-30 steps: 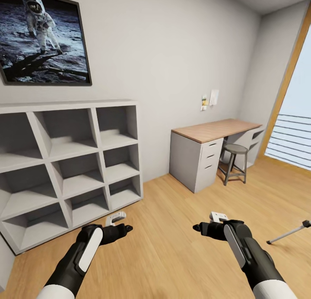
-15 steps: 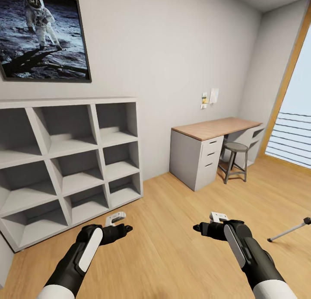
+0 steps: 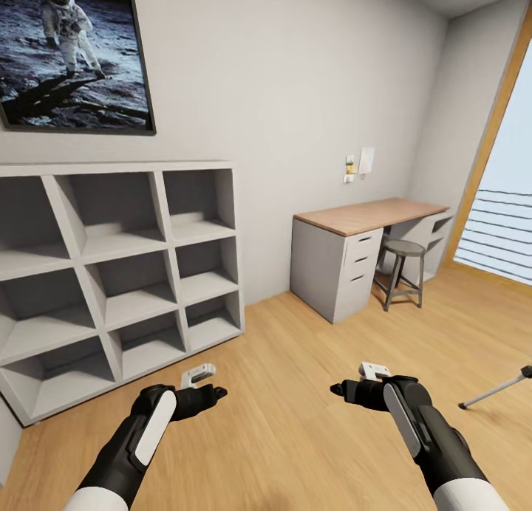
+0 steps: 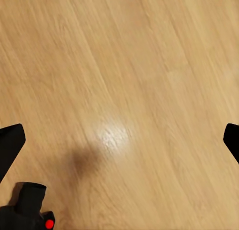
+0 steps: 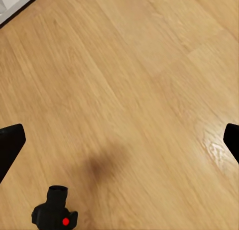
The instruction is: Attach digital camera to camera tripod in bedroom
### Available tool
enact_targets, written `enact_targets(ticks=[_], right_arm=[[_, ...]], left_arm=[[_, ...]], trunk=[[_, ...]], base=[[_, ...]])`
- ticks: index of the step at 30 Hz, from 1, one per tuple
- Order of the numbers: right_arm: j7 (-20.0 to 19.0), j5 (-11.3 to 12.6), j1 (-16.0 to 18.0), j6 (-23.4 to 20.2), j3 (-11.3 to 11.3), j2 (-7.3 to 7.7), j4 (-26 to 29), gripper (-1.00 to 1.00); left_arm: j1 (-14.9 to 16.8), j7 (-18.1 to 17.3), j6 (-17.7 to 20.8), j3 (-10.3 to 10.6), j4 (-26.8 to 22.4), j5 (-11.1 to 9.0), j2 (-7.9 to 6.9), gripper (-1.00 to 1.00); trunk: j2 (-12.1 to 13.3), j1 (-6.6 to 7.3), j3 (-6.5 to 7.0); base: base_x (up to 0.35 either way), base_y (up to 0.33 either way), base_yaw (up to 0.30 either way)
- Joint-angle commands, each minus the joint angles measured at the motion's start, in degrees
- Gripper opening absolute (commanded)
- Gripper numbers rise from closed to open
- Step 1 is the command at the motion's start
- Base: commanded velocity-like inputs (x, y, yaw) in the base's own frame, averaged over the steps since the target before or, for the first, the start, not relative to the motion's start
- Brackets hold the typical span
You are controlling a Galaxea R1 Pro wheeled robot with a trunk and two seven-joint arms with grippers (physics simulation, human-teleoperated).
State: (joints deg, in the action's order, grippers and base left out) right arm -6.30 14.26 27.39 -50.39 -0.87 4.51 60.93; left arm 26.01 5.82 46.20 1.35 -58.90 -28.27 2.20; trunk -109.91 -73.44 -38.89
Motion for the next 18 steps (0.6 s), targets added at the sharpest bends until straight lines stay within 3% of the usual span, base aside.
enact_targets(ticks=[1, 18], right_arm=[[-0.5, -0.4, 0.0, -0.3, -0.1, -0.01, 0.0, 1.00], [-0.5, -0.6, 0.0, -0.2, -0.1, -0.05, 0.1, 1.00]], left_arm=[[0.0, 0.6, 0.2, 0.1, -0.1, -0.6, 0.00, 1.00], [0.0, 0.6, 0.2, 0.1, -0.1, -0.6, 0.07, 1.00]], trunk=[[-0.4, -0.22, -0.25], [-7.3, -3.95, -3.30]], base=[[0.000, 0.000, 0.000], [0.000, 0.000, 0.000]])
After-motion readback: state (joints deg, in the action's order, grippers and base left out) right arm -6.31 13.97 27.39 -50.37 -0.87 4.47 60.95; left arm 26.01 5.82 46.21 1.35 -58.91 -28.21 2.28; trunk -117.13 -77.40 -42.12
